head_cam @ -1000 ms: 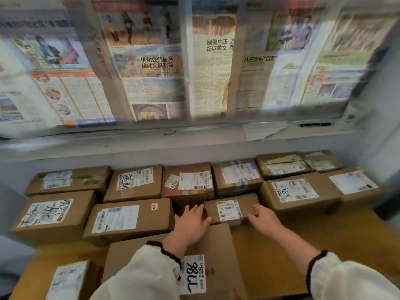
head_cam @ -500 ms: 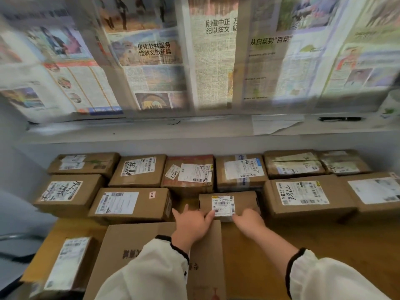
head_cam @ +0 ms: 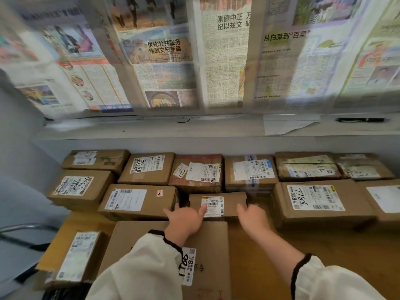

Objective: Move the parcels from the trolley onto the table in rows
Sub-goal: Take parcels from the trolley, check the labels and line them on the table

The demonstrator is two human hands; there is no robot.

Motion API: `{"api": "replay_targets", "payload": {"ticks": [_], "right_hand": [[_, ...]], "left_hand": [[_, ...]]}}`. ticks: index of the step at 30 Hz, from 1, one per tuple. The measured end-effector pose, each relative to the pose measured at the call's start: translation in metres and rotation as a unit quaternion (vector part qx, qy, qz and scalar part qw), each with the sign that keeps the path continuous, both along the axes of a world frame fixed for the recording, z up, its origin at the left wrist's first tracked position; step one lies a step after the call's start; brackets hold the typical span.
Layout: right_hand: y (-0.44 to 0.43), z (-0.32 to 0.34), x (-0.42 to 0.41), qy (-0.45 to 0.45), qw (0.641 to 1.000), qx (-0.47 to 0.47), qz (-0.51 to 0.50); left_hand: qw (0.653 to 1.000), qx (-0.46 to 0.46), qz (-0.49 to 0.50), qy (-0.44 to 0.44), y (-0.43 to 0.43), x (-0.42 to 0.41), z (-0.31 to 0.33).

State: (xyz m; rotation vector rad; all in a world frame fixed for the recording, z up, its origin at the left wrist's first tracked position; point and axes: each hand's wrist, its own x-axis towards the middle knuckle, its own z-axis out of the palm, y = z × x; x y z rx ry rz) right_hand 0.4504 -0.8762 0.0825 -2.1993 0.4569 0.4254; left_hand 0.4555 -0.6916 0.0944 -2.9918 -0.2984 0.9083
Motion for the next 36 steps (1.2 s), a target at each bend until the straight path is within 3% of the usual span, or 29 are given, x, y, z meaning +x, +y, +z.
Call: {"api": "replay_targets", "payload": {"ticks": [3,8,15,18,23,26,28,32,36], "right_hand": [[-0.014,-0.01,-0.004,0.031,0.998,0.011,-0.048],[0.006,-0.026,-0.014,0.032,0.999,0.009,-0.03],[0.031,-0.03,-0.012,0.02,1.0,0.002,-0.013],[0.04,-0.033,-0.011,0.024,1.0,-0.005,-0.016],[0.048,-0.036,-0.016,0.009,0.999,0.022,-0.04],[0.051,-0.03,-0.015,0.023,0.998,0.01,-0.059],[0.054,-0.026,-0.013,0.01,0.997,-0.05,-0.052],[0.069,-0.012,-0.005,-0.051,0.98,-0.183,0.064],[0.106,0.005,0.007,-0.095,0.949,-0.244,0.177]], "left_hand": [[0.997,-0.058,-0.004,-0.055,0.009,-0.006,0.006],[0.969,-0.123,-0.008,-0.215,0.077,-0.03,0.018],[0.944,-0.089,0.065,-0.31,0.204,-0.059,0.023],[0.952,-0.048,0.126,-0.274,0.248,-0.076,0.015],[0.969,0.029,0.218,-0.109,0.296,-0.107,-0.016],[0.958,-0.017,0.279,-0.058,0.309,-0.118,-0.031],[0.951,-0.063,0.3,-0.051,0.311,-0.116,-0.034],[0.957,-0.068,0.278,-0.057,0.313,-0.107,-0.033],[0.957,-0.063,0.275,-0.063,0.311,-0.105,-0.031]]}}
